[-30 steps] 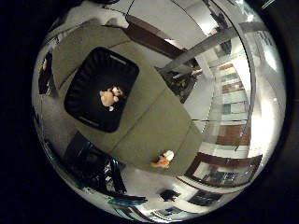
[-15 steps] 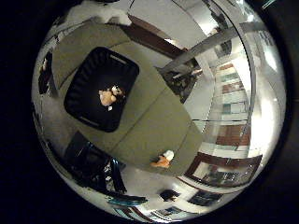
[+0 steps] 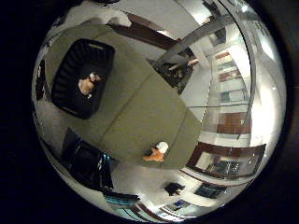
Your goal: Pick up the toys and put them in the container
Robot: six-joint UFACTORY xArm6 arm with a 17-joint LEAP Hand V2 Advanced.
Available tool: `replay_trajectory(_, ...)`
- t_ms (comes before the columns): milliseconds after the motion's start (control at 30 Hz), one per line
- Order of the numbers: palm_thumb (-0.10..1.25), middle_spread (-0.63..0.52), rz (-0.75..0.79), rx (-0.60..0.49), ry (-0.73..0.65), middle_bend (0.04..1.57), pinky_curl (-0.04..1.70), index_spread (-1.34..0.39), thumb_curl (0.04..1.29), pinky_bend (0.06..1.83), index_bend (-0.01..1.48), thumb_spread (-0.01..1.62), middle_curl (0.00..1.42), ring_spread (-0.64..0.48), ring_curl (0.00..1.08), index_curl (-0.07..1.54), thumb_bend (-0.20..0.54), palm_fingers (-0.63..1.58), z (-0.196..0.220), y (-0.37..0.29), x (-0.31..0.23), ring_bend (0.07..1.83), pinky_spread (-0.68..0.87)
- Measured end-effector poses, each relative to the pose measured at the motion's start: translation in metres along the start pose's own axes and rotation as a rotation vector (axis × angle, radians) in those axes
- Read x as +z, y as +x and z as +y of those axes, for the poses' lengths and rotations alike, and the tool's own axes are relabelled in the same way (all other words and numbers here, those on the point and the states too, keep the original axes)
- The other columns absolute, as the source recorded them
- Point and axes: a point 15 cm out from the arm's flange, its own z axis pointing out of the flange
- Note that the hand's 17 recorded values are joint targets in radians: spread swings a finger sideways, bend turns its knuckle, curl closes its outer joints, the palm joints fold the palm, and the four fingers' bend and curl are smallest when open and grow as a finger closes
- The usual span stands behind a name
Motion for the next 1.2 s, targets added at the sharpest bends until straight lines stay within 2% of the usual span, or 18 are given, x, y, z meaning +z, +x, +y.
replay_trajectory(467, 0.49, -0.1, 0.029, 0.245, -0.069, 0.33, -0.01, -0.4, 0.3, 1.0, 0.18, 1.07, 0.37, 0.01, 0.2, 0.33, -0.024, 0.32, 0.11, 0.156, 0.038, 0.61, 0.44)
replay_trajectory(867, 0.5, -0.09, 0.068, 0.412, -0.074, 0.33, -0.01, -0.38, 0.3, 0.98, 0.18, 1.09, 0.37, 0.02, 0.2, 0.33, -0.023, 0.33, 0.166, 0.271, 0.064, 0.61, 0.44)
replay_trajectory(1200, 0.5, -0.08, 0.035, 0.542, -0.113, 0.35, -0.01, -0.35, 0.3, 0.97, 0.18, 1.09, 0.37, 0.03, 0.2, 0.33, -0.023, 0.32, 0.227, 0.331, 0.131, 0.62, 0.44)
